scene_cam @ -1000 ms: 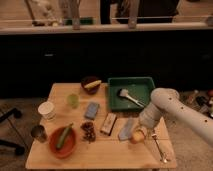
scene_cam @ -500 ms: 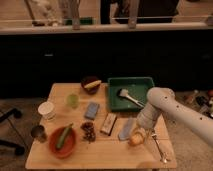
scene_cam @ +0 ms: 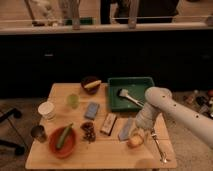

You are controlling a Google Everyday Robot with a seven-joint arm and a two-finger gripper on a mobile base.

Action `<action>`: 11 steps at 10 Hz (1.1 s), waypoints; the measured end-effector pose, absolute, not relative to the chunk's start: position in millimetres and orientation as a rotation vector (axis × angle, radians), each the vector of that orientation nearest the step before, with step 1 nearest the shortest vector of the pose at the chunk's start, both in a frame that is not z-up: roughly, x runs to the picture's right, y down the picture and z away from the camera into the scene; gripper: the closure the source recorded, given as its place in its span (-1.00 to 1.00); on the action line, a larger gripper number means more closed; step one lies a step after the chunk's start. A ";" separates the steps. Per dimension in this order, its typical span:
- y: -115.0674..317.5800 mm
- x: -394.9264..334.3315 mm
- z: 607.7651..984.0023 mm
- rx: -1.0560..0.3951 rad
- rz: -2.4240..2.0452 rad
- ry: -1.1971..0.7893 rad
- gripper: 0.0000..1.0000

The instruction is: Place apple in table surface

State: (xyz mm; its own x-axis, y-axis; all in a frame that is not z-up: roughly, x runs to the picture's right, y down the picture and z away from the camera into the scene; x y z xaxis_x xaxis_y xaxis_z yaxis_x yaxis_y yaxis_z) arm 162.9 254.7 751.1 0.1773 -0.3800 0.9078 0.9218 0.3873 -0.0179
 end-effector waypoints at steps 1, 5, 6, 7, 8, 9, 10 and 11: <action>255.4 162.3 751.7 -0.682 -1.027 -0.998 0.31; 256.6 162.9 751.9 -0.696 -1.026 -1.016 -0.52; 256.7 163.0 751.7 -0.698 -1.027 -1.017 -0.59; 256.3 163.4 751.3 -0.698 -1.027 -1.020 -0.60; 256.1 163.9 751.0 -0.695 -1.027 -1.022 -0.60; 255.7 164.6 750.6 -0.693 -1.027 -1.024 -0.60; 255.5 165.0 750.4 -0.692 -1.026 -1.026 -0.60; 255.6 165.4 750.4 -0.691 -1.026 -1.028 -0.60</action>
